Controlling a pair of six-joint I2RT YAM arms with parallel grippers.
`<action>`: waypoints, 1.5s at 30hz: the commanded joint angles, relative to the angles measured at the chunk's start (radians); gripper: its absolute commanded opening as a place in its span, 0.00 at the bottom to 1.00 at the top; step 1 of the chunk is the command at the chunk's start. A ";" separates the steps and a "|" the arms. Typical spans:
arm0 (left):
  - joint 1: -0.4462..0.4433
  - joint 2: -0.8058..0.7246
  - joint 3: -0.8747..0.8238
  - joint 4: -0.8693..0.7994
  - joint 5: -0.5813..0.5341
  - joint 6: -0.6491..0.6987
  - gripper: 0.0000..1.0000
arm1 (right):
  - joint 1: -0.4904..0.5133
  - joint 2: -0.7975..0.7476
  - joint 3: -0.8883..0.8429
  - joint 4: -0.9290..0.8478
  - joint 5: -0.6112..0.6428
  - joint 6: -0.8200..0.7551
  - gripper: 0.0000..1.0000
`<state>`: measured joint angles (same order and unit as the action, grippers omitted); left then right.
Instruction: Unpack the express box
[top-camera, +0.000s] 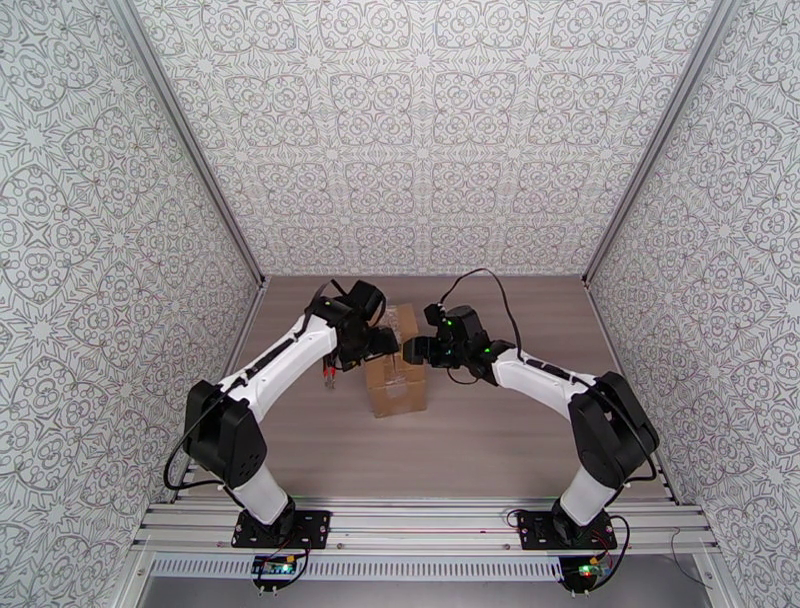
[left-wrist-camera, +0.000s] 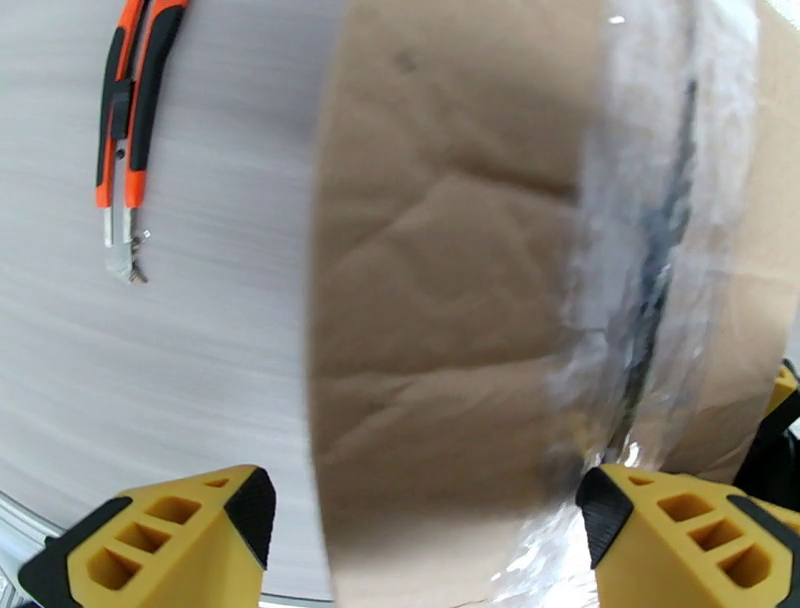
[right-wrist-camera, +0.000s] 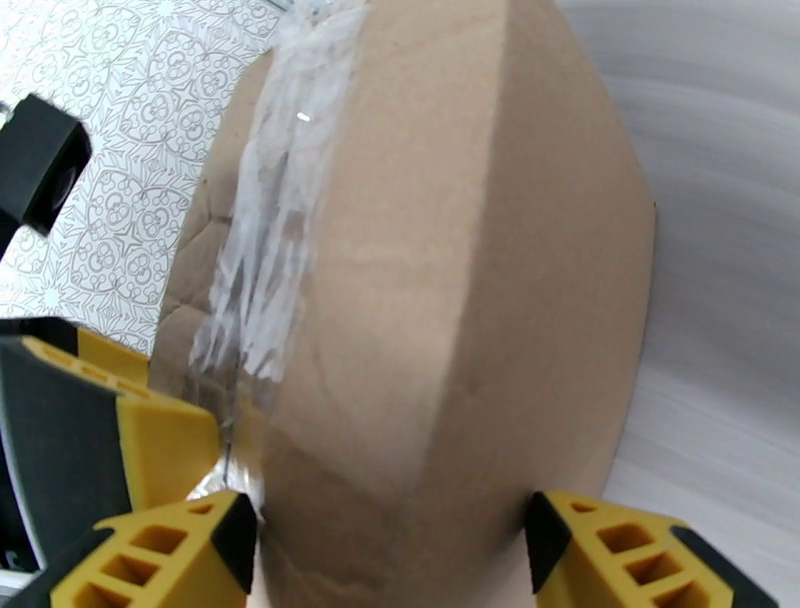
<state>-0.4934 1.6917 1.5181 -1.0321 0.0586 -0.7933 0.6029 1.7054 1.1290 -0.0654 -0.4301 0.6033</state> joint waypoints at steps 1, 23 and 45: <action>0.004 -0.027 -0.002 0.043 0.074 0.031 0.88 | 0.016 -0.020 -0.039 -0.013 -0.030 -0.042 0.72; -0.062 0.139 0.126 -0.198 -0.113 0.040 0.83 | 0.034 -0.009 -0.043 0.017 -0.010 -0.016 0.69; -0.052 0.145 0.264 -0.260 -0.120 0.086 0.65 | 0.043 0.016 -0.014 -0.052 0.044 -0.027 0.71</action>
<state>-0.5545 1.8744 1.7580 -1.3071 -0.0875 -0.7284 0.6224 1.6989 1.1030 -0.0452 -0.4019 0.5873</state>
